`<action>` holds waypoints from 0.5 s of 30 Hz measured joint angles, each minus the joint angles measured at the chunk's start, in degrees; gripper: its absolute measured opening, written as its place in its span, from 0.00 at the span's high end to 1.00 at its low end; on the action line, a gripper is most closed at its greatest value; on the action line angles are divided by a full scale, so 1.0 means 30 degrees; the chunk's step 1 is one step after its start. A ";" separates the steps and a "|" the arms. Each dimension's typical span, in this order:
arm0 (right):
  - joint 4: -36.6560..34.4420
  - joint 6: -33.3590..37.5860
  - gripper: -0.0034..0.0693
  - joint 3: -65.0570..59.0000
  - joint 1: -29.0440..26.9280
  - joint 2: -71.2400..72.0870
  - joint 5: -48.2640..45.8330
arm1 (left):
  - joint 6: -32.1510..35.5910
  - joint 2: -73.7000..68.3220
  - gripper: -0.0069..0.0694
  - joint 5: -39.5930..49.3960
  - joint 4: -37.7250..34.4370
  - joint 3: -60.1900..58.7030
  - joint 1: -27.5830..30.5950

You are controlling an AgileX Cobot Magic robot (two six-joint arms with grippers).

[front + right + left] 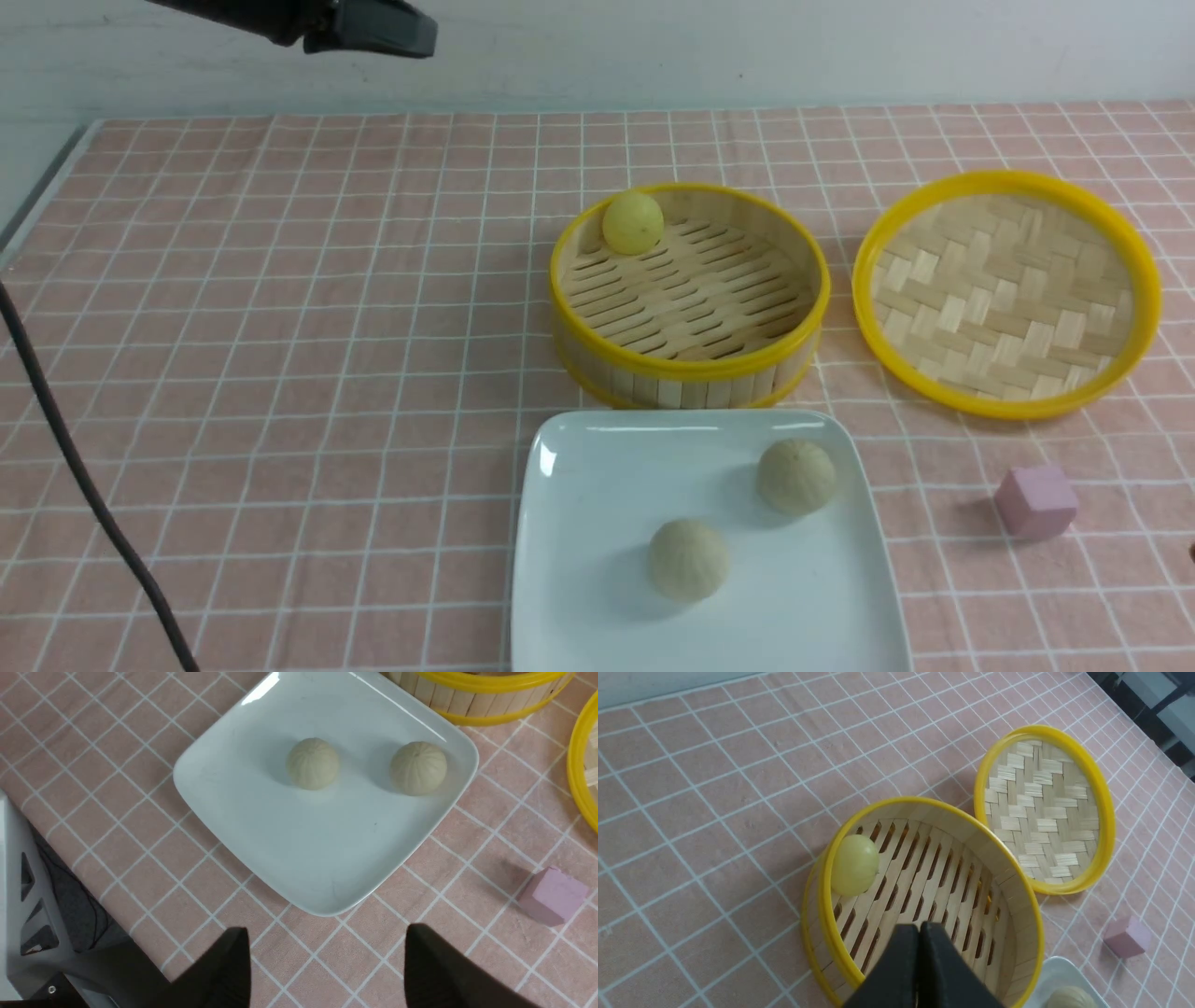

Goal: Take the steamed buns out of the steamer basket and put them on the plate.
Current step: Use the left arm to grab the steamed stuffed bun that is closest to it

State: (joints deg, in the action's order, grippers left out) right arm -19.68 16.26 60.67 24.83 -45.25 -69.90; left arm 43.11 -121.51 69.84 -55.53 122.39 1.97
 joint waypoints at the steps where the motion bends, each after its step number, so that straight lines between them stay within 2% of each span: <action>1: -0.0104 0.0000 0.35 0.0000 0.0000 0.0000 0.0000 | 0.0067 -0.0180 0.88 -0.0024 0.0000 0.0020 -0.0022; 6: -0.0361 0.0000 0.35 0.0000 0.0000 0.0000 -0.0017 | 0.0435 -0.1299 0.87 0.0040 0.0035 0.0502 -0.0352; 15: -0.0294 0.0000 0.35 0.0000 0.0000 0.0000 -0.0072 | 0.0500 -0.1732 0.86 -0.0187 0.0649 0.3914 -0.1540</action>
State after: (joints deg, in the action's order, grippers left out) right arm -20.56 16.26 60.67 24.83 -45.25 -70.12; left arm 44.61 -126.71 69.28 -53.58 134.13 -2.65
